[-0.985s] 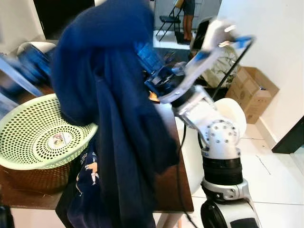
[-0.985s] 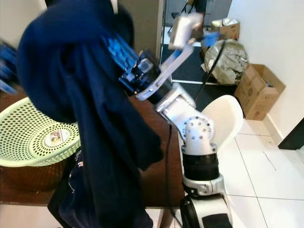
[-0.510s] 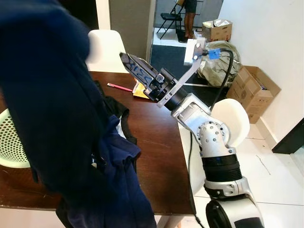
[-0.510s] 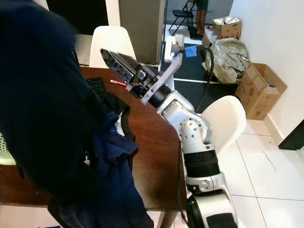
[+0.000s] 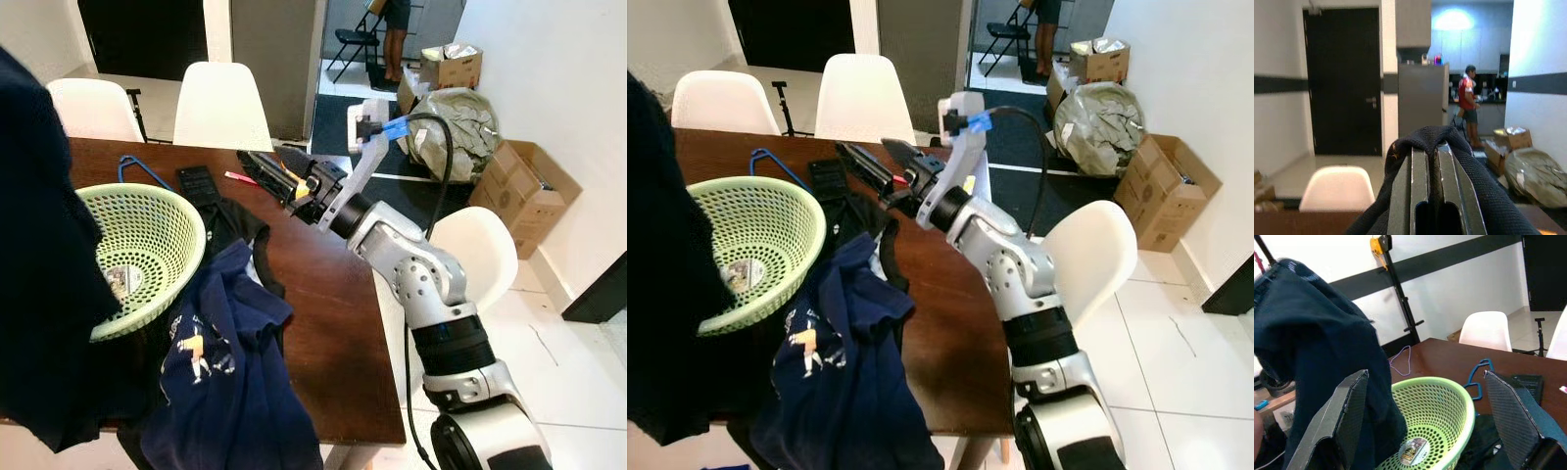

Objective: Hang hanger

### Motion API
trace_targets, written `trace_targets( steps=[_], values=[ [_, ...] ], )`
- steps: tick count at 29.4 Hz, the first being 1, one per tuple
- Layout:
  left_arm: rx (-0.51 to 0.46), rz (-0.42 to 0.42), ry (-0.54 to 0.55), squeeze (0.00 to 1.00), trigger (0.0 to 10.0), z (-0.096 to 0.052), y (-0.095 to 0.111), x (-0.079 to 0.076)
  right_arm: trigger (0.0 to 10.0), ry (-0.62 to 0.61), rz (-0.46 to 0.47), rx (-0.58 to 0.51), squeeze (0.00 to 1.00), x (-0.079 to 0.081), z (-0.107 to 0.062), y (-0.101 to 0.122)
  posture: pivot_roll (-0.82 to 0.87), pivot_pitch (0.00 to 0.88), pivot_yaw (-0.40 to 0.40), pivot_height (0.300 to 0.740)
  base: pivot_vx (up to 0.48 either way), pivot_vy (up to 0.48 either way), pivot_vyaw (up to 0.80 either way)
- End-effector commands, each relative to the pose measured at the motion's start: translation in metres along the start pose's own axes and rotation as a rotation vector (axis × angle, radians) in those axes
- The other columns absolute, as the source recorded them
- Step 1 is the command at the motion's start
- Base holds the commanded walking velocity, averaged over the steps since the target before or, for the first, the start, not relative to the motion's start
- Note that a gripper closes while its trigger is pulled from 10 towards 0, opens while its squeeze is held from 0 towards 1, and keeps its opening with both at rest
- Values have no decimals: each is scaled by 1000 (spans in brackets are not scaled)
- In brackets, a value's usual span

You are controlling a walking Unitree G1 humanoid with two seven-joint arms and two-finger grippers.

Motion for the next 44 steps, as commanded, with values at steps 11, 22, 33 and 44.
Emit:
trace_targets(
  steps=[11, 22, 33, 44],
  values=[
    [276, -153, -189, 110, 10000, 16, -102, -48, 10000, -65, -64, 42, 0, -14, -9, -4, 113, 0, -63, 740, 0, 0, 0],
    [693, 431, -234, 1000, 10000, -33, -158, -45, 10000, -49, -85, 62, 0, -15, -18, -8, 103, 2, -61, 740, 0, 0, 0],
    [95, -53, -501, 0, 10000, 5, -19, -141, 10000, -302, -50, 107, 0, -67, -41, -24, 96, 4, -54, 740, 0, 0, -114],
    [386, -472, -451, 0, 10000, -34, -165, -211, 10000, -555, -88, 96, 0, -110, -87, -27, 41, 1, -37, 740, -86, 0, -655]
  ],
)
Point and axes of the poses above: a point about 5 cm out from each wrist's last joint towards the gripper, its own z axis pointing out of the wrist towards the gripper, its own y axis along the axis of the wrist's last joint, x = y × z, the point moved 4 cm from there along z, pointing out of the wrist towards the gripper, and after that the axes turned 11 degrees about -z, right-handed, at the moved point
